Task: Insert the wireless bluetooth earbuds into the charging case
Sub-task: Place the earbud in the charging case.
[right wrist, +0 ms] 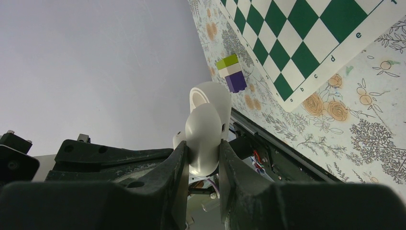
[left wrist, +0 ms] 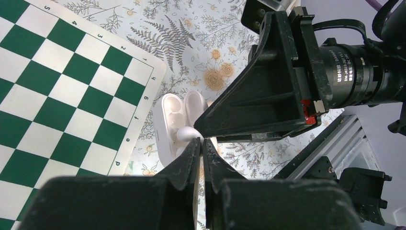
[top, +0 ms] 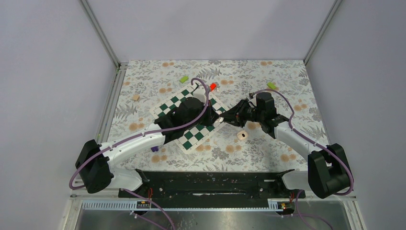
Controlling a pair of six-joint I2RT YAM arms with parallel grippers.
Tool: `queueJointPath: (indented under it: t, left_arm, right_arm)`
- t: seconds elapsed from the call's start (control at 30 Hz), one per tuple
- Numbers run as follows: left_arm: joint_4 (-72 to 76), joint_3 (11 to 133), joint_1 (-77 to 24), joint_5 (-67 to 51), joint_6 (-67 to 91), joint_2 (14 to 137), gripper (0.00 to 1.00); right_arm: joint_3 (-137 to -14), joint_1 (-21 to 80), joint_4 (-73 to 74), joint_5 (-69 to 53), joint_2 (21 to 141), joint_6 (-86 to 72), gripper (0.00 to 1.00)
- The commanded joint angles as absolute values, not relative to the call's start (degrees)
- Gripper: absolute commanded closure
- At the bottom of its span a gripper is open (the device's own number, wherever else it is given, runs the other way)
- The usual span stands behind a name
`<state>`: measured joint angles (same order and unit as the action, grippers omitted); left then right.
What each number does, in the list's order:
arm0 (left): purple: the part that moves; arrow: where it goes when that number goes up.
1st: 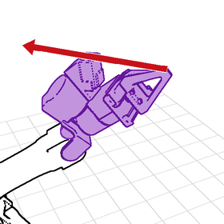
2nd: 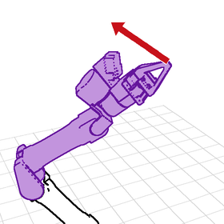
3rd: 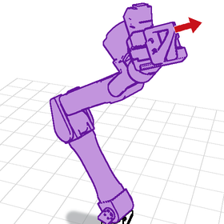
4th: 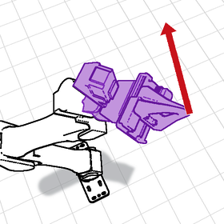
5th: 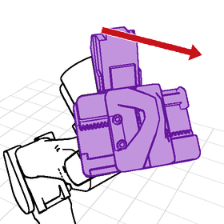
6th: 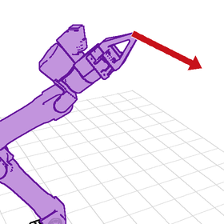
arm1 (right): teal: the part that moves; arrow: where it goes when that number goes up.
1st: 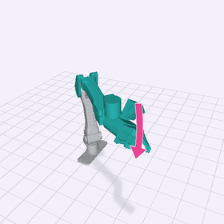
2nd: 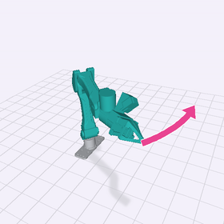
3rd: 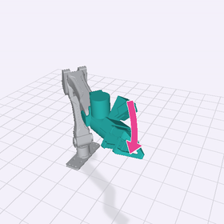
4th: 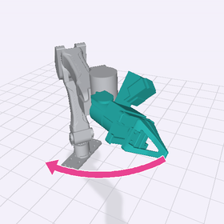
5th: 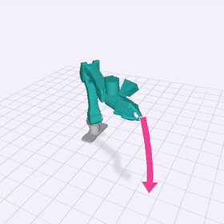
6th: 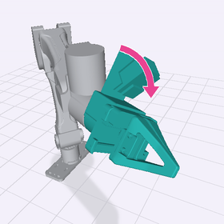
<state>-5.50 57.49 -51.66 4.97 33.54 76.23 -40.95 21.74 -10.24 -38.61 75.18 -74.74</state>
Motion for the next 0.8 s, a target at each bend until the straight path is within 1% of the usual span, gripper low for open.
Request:
queueJointPath:
  t: [0.0, 0.77]
  left_arm:
    - [-3.80, 57.30, -51.50, 5.20, 34.93, 74.55, 1.00]
    - [-0.26, 53.91, -51.42, 6.64, 37.90, 74.53, 1.00]
  right_arm:
    - [-40.99, 21.88, -13.64, -39.64, 74.70, -75.15, 1.00]
    - [-41.44, 21.89, -13.65, -40.08, 74.82, -75.18, 1.00]
